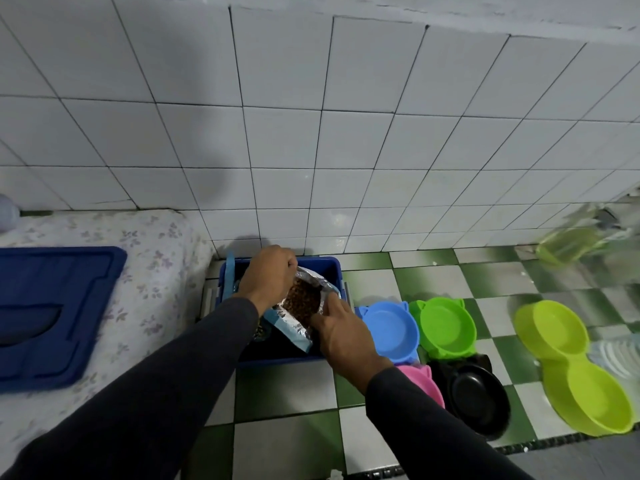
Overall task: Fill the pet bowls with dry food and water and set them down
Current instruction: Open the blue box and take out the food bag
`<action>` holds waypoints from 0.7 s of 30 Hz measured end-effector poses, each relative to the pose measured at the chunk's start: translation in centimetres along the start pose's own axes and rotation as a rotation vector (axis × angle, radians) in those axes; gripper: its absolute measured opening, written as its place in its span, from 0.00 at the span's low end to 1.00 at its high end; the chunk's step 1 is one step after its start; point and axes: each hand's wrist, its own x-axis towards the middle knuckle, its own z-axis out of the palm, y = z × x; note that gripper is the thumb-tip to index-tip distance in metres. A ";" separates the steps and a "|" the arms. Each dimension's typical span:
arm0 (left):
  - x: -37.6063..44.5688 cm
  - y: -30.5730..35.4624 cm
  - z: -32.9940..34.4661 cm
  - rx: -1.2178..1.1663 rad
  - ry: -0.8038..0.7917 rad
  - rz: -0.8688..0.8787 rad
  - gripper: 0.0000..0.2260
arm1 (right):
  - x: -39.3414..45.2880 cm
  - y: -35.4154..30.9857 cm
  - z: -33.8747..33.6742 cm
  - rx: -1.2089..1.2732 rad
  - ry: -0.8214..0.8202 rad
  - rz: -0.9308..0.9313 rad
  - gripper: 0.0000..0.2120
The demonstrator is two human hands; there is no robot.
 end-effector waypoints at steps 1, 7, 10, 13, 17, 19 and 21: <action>0.1 -0.1 -0.1 -0.010 0.005 -0.012 0.10 | -0.1 0.1 -0.2 -0.007 0.014 -0.012 0.08; 0.4 -0.4 -0.5 -0.108 0.031 -0.095 0.09 | -1.5 0.2 -0.9 -0.032 0.046 0.027 0.13; 0.3 -0.5 -0.3 -0.141 0.050 -0.135 0.09 | -2.1 -0.5 -0.9 0.069 0.057 0.114 0.11; 0.1 -0.3 -0.2 -0.168 0.037 -0.155 0.08 | -2.1 -1.5 -1.1 0.150 -0.007 0.185 0.17; 0.0 0.0 -0.3 -0.173 0.018 -0.160 0.08 | -1.5 -2.3 -1.4 0.238 -0.001 0.256 0.19; 0.0 0.0 -0.4 -0.175 0.016 -0.162 0.08 | -1.3 -2.4 -1.5 0.290 0.003 0.250 0.11; 0.1 -0.1 -0.5 -0.179 0.016 -0.164 0.06 | -1.4 -2.4 -1.5 0.314 -0.001 0.252 0.10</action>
